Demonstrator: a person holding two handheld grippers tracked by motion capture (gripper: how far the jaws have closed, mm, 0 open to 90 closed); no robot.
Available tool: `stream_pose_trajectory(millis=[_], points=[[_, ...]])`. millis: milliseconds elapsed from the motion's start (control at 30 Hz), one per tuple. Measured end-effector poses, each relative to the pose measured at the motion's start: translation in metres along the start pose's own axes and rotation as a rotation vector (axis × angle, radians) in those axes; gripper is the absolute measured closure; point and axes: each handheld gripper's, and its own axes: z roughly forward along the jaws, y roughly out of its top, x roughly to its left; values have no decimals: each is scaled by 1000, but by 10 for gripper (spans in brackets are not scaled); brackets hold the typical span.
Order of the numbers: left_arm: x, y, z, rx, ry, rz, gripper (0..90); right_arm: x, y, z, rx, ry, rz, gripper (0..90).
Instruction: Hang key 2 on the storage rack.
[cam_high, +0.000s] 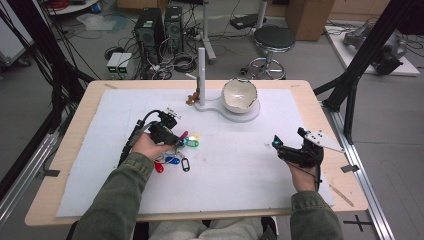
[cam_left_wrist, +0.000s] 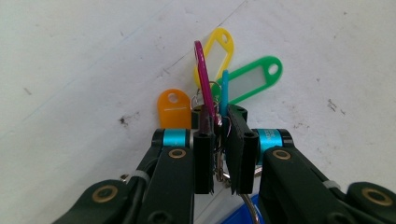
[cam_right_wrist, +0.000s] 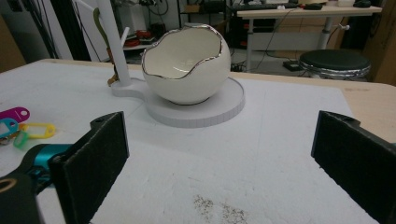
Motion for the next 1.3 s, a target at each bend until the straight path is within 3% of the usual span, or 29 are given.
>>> stream_pose_trajectory(millis=[267,433,967,1300], points=[[2,0,-12,-42,1,-11,821,0,0,0,0,-1,0,31],[7,-1,-22,-76,-11,-48,821,0,0,0,0,0,0,30],[10,11,-68,-147,27,-14,820,1,0,0,4,1,2,31],[12,20,-91,-198,48,-18,819,1,0,0,4,1,-1,31]])
